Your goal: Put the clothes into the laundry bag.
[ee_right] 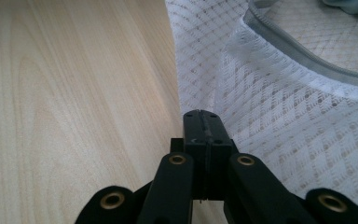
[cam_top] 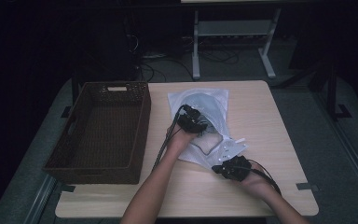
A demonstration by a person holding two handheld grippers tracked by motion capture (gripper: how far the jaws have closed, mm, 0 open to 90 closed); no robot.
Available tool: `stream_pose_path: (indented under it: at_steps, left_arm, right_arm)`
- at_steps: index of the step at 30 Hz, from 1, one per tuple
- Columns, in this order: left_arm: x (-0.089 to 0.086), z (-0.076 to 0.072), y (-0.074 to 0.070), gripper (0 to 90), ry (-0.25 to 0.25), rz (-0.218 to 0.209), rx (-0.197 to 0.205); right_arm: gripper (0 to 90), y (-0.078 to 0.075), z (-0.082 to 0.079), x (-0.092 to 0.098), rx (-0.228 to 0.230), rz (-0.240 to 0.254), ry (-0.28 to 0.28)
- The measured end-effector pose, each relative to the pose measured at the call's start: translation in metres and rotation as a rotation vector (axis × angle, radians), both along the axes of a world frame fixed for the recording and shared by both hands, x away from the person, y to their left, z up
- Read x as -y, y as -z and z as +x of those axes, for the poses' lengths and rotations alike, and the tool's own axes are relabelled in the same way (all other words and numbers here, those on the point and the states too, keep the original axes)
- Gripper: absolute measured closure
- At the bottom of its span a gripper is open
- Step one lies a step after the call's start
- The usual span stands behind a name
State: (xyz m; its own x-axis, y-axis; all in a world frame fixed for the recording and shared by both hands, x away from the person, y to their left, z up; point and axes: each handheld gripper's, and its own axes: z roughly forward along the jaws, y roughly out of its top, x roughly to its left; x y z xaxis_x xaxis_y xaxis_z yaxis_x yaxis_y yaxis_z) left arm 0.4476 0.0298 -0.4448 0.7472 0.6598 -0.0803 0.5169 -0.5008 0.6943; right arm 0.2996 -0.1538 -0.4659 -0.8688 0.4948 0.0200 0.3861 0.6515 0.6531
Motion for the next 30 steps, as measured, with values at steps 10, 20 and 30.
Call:
stream_pose_path:
  at_steps: [10,20,30]
  left_arm:
    - [-0.025,-0.032,-0.019,63.3,0.055,-0.089,-0.006]
    - [-0.052,-0.037,-0.049,64.3,0.015,-0.099,0.082]
    - [-0.03,-0.01,-0.039,64.1,0.032,-0.08,0.059]
  right_arm:
    - [90.0,0.0,0.0,0.0,-0.002,0.004,0.0]
    - [90.0,0.0,0.0,0.0,-0.011,0.004,0.006]
    - [90.0,0.0,0.001,0.001,-0.012,0.008,0.006]
